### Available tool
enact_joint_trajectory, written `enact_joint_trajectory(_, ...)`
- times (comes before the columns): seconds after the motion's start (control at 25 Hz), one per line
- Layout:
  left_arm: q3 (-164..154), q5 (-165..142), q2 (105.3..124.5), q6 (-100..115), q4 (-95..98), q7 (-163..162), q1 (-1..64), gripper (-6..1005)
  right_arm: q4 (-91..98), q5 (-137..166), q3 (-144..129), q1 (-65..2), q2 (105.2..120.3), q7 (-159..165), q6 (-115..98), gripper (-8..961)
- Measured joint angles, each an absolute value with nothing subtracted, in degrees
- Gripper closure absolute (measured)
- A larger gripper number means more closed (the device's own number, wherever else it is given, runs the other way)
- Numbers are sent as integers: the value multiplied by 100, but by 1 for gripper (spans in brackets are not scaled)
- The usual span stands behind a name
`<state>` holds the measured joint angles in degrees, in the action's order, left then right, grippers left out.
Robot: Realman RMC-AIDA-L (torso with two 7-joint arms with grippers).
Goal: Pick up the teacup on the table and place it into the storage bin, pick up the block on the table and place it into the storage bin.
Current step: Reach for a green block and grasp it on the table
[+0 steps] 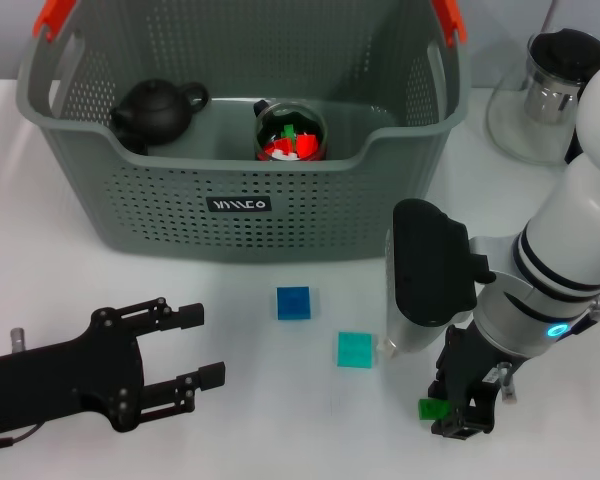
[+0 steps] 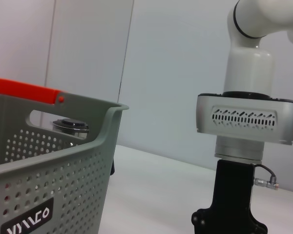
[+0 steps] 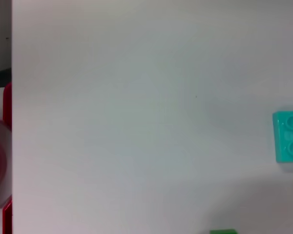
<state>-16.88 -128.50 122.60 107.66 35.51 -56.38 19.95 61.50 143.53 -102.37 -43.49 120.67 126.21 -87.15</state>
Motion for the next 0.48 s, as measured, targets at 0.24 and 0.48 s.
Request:
enact_joint_trajectory(0.24,-1687,-12849,12261,10763,3551,-5655,1995,308,6117,14353,-10257,-4359,12067,12633,-8667,558)
enact_joint_trajectory(0.48,-1688,-12850,12260,10758,3542,-5664,1995,308,6112,14350,-10336,-4343,12071,12639,-8664,615)
